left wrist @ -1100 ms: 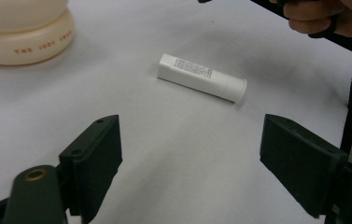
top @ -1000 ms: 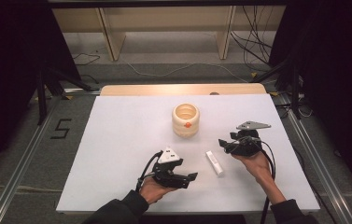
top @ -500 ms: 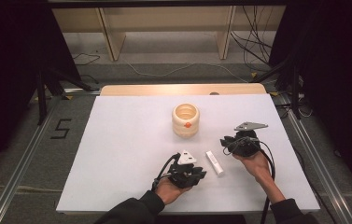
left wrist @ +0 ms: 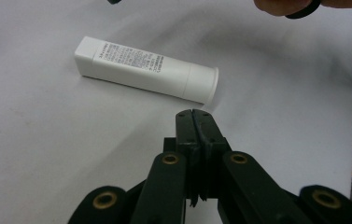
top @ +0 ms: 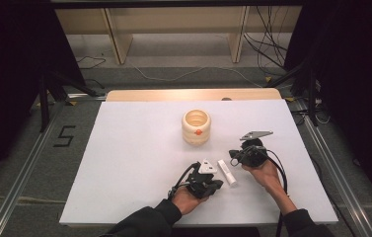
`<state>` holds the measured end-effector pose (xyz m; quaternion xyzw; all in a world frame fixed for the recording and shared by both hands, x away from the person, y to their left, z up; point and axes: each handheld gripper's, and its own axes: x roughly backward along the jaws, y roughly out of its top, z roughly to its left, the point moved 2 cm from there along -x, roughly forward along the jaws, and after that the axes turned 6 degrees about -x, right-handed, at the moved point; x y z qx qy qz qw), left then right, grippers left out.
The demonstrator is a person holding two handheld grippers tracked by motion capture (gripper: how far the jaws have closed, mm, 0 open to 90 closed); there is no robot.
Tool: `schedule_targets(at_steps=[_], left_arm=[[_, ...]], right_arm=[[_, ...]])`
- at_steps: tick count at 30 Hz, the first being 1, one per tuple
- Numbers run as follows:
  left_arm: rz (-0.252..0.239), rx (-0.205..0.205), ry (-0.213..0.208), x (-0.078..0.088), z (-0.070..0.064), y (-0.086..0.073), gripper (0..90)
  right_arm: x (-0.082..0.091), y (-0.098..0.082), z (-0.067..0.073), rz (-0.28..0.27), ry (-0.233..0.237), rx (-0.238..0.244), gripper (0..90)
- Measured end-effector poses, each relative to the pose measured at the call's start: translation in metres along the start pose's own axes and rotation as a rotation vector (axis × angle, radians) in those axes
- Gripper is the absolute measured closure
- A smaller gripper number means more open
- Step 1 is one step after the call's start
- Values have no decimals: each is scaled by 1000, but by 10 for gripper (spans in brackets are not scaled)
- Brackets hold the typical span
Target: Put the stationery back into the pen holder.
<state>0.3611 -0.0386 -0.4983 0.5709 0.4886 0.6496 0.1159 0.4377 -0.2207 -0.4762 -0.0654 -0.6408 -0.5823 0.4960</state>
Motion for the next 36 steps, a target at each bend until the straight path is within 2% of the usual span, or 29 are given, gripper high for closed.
schedule_targets(at_steps=[6, 16, 25, 36], left_arm=[[0, 0, -1, -3, 3, 3, 891], [12, 0, -12, -14, -4, 7, 891], [20, -7, -18, -17, -5, 9, 892], [21, 4, -23, -22, -5, 10, 892]], right_arm=[[-10, -1, 4, 38, 15, 5, 900], [-18, -2, 8, 74, 27, 13, 900], [-21, -2, 13, 90, 47, 24, 900], [-24, -2, 17, 103, 59, 42, 900]])
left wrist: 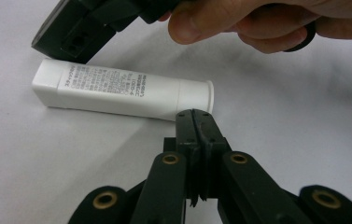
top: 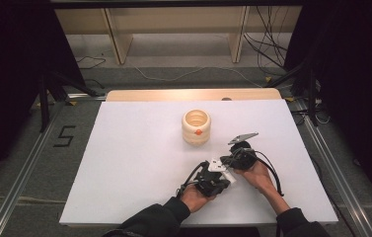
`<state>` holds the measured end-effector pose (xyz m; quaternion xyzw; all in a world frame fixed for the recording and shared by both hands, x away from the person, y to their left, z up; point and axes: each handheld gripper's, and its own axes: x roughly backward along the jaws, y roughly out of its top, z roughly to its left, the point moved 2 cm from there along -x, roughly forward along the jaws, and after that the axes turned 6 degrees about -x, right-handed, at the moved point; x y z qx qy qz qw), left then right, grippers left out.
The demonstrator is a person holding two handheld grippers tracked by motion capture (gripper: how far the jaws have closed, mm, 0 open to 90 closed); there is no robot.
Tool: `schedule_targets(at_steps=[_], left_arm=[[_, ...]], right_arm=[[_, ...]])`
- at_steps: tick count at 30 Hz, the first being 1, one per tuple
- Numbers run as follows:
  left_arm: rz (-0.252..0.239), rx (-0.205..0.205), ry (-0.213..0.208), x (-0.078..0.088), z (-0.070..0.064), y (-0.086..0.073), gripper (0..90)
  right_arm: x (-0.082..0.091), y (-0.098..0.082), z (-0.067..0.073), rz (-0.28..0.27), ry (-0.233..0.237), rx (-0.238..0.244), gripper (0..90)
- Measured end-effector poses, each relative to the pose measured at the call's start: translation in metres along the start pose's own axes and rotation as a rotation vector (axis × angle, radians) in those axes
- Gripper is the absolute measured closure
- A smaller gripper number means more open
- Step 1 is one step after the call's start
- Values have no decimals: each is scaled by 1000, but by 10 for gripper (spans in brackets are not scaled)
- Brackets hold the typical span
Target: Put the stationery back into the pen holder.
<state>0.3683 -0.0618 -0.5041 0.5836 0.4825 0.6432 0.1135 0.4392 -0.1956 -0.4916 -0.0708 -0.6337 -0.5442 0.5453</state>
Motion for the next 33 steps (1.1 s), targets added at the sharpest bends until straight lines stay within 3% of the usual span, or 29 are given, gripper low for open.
schedule_targets(at_steps=[9, 24, 33], left_arm=[[-3, -2, -5, -3, -3, 2, 892], [-17, -2, -1, -5, -5, 2, 892], [-18, 2, 2, -4, -4, 1, 891]], right_arm=[[-1, 2, 7, 8, 24, 24, 900], [-3, 2, 19, 35, 128, 80, 900], [-3, 2, 20, 43, 148, 91, 900]])
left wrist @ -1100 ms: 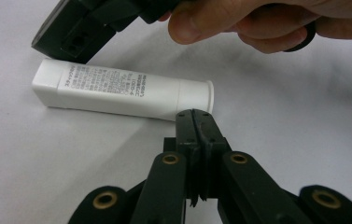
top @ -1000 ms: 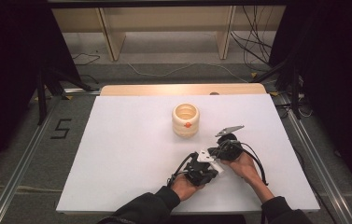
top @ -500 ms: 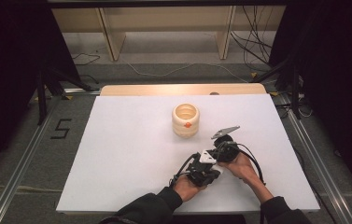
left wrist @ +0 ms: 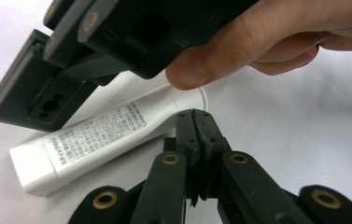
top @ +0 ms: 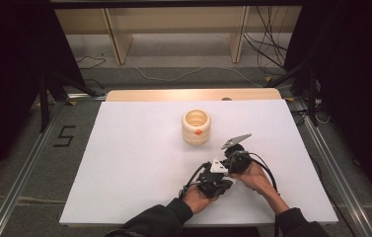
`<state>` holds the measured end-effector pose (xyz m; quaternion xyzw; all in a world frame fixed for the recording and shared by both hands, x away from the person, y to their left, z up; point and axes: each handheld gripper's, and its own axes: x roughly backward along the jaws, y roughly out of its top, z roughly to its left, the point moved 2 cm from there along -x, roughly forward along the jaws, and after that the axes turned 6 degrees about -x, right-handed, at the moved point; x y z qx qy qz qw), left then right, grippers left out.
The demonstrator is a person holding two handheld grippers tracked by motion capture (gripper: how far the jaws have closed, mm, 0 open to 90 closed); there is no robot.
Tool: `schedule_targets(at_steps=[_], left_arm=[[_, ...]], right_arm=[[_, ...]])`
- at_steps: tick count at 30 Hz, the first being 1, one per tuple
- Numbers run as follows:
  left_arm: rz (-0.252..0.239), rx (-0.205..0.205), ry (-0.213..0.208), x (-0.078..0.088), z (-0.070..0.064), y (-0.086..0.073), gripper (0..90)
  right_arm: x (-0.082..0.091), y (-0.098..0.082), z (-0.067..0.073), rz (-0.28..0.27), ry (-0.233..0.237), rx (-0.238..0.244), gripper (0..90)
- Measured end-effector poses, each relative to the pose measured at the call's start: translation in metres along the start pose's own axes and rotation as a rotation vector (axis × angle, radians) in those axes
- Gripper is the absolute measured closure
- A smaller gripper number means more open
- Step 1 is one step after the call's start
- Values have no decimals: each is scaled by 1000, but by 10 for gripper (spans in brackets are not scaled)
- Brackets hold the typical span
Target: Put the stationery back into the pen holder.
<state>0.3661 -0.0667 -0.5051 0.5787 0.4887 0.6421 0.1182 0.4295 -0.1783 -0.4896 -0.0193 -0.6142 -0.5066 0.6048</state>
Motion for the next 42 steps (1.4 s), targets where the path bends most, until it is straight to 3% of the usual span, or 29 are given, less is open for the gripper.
schedule_targets(at_steps=[4, 11, 16, 23, 26, 29, 39, 42], left_arm=[[-6, 18, -3, 5, 3, -1, 890], [-17, -2, -4, 23, 11, 0, 813], [-6, -47, 11, 37, 18, 1, 676], [6, -112, 34, 47, 25, 6, 442], [14, -141, 33, 49, 26, 8, 384], [40, -170, 28, 50, 28, 11, 338], [69, -179, 3, 55, 36, 17, 263], [100, -188, -11, 55, 37, 20, 250]], right_arm=[[2, 0, 0, -4, -1, -11, 900], [11, 1, -5, -52, -23, -34, 898], [23, 2, -9, -109, -35, -61, 815], [41, 1, -12, -198, -52, -99, 607], [48, 0, -11, -228, -60, -119, 509], [56, -1, -9, -264, -70, -136, 447], [81, -12, 0, -380, -86, -171, 340], [85, -16, 5, -405, -82, -171, 317]])
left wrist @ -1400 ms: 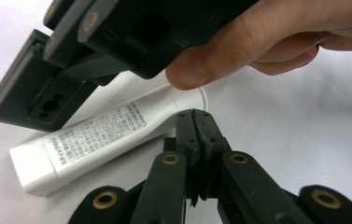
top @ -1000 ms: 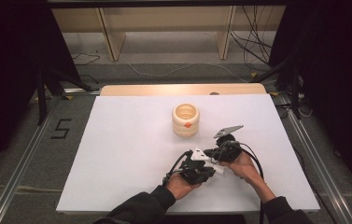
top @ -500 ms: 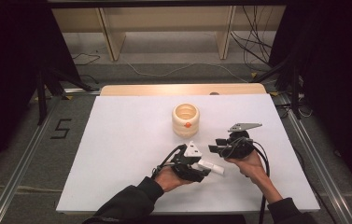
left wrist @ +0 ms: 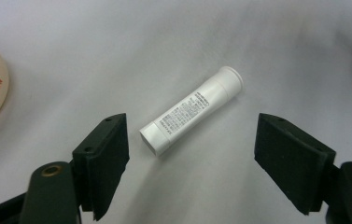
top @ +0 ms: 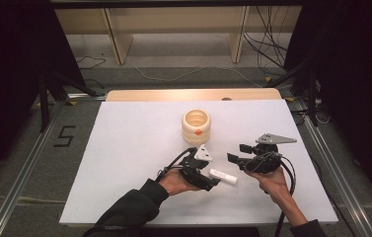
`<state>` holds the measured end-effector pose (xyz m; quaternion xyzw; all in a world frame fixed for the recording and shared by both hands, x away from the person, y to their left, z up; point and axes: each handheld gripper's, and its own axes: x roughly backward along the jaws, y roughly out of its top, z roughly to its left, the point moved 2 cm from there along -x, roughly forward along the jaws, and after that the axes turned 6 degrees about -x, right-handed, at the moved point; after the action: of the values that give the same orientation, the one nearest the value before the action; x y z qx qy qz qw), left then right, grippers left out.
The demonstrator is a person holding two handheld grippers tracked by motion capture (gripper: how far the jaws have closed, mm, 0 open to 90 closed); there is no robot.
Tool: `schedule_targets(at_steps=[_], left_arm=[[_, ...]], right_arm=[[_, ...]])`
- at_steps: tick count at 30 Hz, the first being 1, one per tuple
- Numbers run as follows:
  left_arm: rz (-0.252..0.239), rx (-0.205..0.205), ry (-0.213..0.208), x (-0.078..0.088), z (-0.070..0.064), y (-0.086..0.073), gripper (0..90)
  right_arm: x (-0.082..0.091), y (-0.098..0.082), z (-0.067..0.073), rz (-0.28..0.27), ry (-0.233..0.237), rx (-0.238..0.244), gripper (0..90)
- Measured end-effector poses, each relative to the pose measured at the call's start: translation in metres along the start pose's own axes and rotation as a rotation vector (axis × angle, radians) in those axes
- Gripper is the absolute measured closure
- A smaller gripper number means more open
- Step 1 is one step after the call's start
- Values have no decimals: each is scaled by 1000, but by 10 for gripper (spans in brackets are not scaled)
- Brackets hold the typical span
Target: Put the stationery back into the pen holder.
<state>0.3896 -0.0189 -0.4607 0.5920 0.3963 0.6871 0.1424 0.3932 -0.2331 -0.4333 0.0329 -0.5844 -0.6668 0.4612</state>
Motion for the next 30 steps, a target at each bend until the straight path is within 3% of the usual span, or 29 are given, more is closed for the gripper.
schedule_targets(at_steps=[9, 30], left_arm=[[64, -50, -12, -9, 1, 7, 216], [147, -136, -46, -23, 3, 23, 207]], right_arm=[[12, -7, 10, -41, -22, 31, 243], [27, -19, 14, -74, -36, 34, 244]])
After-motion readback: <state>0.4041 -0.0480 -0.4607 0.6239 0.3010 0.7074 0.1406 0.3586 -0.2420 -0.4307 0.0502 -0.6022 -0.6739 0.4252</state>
